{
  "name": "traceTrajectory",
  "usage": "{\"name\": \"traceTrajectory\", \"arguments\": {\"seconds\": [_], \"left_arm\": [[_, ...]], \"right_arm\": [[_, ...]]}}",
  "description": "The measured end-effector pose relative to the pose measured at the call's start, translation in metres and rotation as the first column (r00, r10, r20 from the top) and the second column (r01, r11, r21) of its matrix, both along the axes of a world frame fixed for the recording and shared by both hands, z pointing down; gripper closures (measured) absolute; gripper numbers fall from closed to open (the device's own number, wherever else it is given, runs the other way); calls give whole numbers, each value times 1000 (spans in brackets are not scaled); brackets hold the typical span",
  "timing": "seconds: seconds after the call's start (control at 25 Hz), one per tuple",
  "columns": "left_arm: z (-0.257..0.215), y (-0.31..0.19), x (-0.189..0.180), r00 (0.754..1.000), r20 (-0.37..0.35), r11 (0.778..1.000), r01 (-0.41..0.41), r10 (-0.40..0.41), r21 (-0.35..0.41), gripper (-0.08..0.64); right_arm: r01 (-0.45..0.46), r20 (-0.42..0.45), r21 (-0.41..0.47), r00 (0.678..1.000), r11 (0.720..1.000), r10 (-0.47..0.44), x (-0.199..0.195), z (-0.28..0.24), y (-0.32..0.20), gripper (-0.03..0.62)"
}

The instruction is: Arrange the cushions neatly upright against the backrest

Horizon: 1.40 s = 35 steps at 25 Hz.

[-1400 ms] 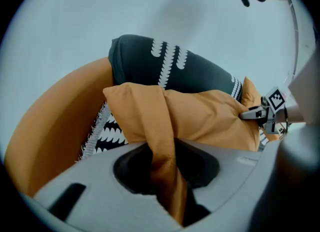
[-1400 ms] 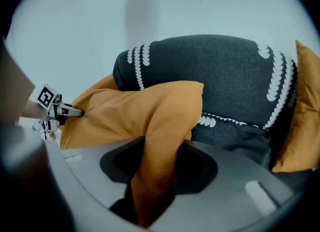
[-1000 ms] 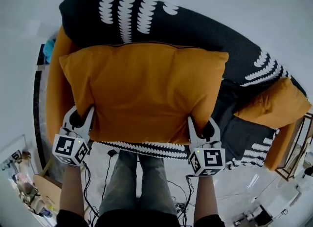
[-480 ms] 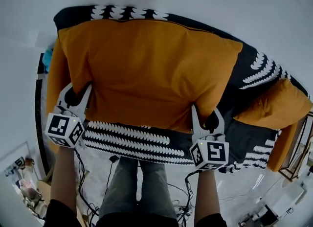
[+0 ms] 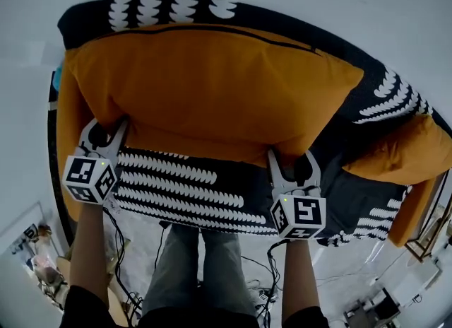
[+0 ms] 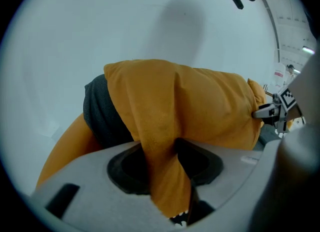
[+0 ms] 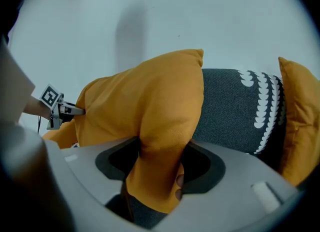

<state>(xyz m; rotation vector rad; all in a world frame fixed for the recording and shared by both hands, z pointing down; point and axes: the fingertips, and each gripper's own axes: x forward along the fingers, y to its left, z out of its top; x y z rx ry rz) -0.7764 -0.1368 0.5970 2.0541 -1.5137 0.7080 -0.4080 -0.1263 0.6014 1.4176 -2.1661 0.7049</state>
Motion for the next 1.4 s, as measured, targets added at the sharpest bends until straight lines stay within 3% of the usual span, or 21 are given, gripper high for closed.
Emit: {"name": "traceTrajectory", "arguments": {"seconds": [0.4, 0.56, 0.68, 0.88, 1.08, 1.2, 1.4], "left_arm": [[11, -6, -9, 996, -26, 996, 84, -85, -23, 297], [9, 4, -17, 992, -45, 993, 114, -115, -30, 245], [2, 17, -20, 992, -43, 992, 120, -121, -33, 246], [-24, 47, -34, 990, -39, 991, 132, -132, -9, 299], [-42, 65, -17, 993, -36, 994, 110, -109, 18, 331], [-61, 78, -11, 995, -32, 994, 97, -95, 45, 394], [-107, 88, -15, 983, -58, 973, 182, -175, 141, 528]], "right_arm": [[-3, -10, -26, 1000, 1000, 2, 9, 10, -3, 247], [-26, -12, -15, 1000, 1000, 25, 16, 5, 4, 241], [-53, 0, -20, 999, 998, 53, 20, -2, 13, 242], [-83, -1, -2, 997, 997, 83, 12, -28, 34, 305], [-104, 5, 24, 995, 994, 104, 17, -46, 47, 352], [-109, 15, 39, 994, 993, 109, 10, -62, 56, 376], [-112, 35, 87, 993, 990, 109, -7, -95, 62, 415]]}}
